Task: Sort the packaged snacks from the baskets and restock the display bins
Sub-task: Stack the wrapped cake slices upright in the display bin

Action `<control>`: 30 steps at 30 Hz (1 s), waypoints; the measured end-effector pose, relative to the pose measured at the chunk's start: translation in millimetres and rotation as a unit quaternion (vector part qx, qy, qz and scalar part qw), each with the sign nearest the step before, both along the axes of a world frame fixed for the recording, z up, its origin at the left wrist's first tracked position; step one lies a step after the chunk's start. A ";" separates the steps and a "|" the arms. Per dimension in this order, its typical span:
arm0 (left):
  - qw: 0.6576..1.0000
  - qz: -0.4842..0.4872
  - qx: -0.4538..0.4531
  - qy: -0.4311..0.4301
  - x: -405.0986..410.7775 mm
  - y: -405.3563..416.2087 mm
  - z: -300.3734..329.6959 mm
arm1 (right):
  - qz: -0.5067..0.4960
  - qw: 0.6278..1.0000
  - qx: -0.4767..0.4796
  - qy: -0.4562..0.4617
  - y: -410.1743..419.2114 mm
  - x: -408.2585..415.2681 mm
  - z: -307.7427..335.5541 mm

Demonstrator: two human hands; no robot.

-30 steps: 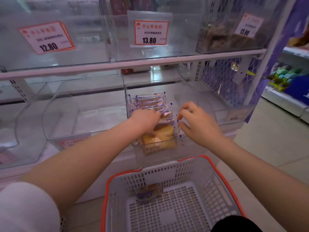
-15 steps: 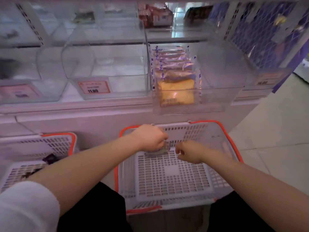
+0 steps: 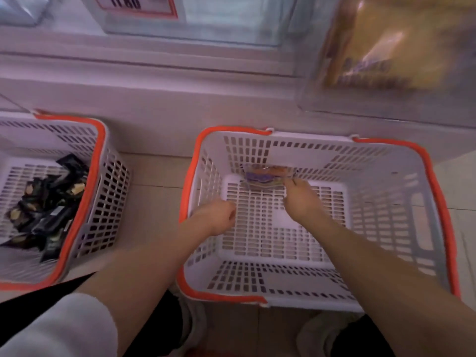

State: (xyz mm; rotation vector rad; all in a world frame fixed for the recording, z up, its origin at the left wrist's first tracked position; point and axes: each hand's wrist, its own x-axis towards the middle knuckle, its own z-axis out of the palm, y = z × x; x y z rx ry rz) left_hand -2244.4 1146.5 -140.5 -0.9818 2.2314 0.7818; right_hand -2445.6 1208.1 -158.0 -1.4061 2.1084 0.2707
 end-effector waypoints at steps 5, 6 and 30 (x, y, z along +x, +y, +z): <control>0.991 0.093 0.068 0.065 -8.7 3.0 -17.1 | 0.009 0.995 -0.076 0.060 -30.8 -1.4 -38.1; 0.986 0.114 0.080 0.089 -11.9 4.7 -17.7 | 0.014 0.993 -0.084 0.084 -32.4 -1.4 -46.1; 0.630 0.619 0.369 0.289 -29.6 48.0 54.3 | -0.006 0.950 -0.298 -0.096 93.8 4.2 69.9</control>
